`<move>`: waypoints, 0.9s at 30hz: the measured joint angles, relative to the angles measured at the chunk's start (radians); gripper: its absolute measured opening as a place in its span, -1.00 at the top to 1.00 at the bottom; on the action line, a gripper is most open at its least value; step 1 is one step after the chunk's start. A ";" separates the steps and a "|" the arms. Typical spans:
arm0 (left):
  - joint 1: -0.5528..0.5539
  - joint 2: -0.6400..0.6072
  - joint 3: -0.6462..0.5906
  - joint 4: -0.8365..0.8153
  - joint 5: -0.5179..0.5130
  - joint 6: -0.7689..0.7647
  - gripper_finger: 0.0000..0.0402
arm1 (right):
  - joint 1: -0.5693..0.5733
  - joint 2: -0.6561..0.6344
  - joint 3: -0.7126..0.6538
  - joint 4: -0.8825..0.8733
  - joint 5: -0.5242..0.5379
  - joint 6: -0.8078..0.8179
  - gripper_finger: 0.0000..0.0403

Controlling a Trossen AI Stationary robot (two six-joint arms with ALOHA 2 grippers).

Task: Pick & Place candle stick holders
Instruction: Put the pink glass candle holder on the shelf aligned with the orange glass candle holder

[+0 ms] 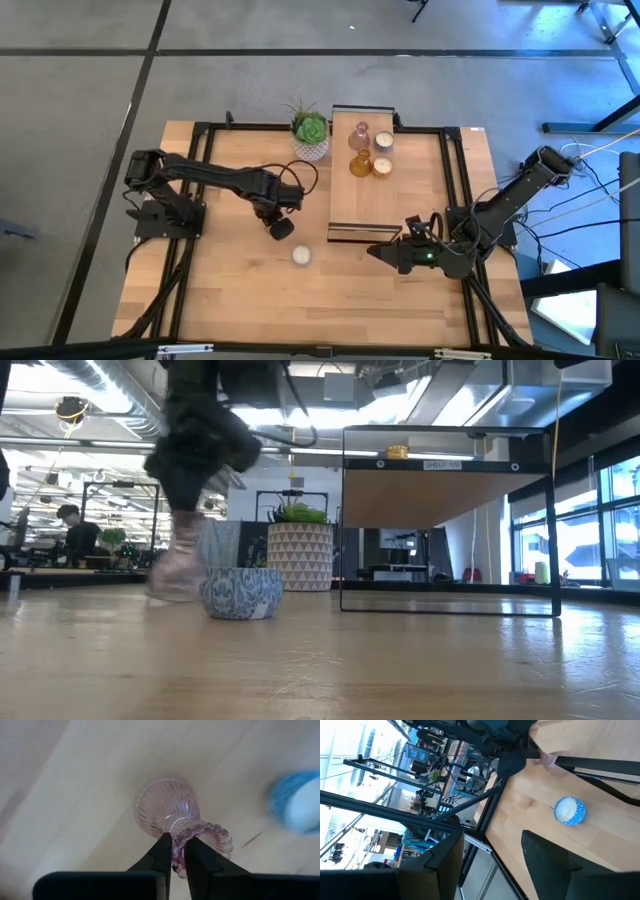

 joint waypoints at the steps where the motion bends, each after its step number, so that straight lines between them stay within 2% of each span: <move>1: 0.000 -0.013 -0.003 -0.022 0.003 -0.001 0.87 | 0.000 0.000 0.000 0.000 0.000 0.000 -0.01; 8: 0.000 -0.152 0.003 -0.106 0.072 -0.020 0.87 | 0.000 0.000 0.000 -0.003 -0.006 -0.013 -0.01; 12: -0.001 -0.226 0.096 -0.120 0.095 -0.047 0.87 | 0.000 0.000 0.000 -0.007 -0.014 -0.015 -0.01; 16: 0.014 -0.243 0.276 -0.115 0.098 -0.051 0.87 | 0.000 0.000 0.000 -0.014 -0.033 -0.018 -0.01; 19: 0.035 -0.205 0.444 -0.118 0.104 -0.019 0.87 | 0.000 0.000 0.000 -0.015 -0.046 -0.018 -0.01; 22: 0.054 -0.124 0.620 -0.149 0.130 0.036 0.87 | 0.000 -0.002 0.000 -0.016 -0.064 -0.019 -0.01; 27: 0.087 0.095 0.930 -0.357 0.149 0.163 0.87 | 0.000 -0.018 0.000 -0.039 -0.079 -0.018 -0.01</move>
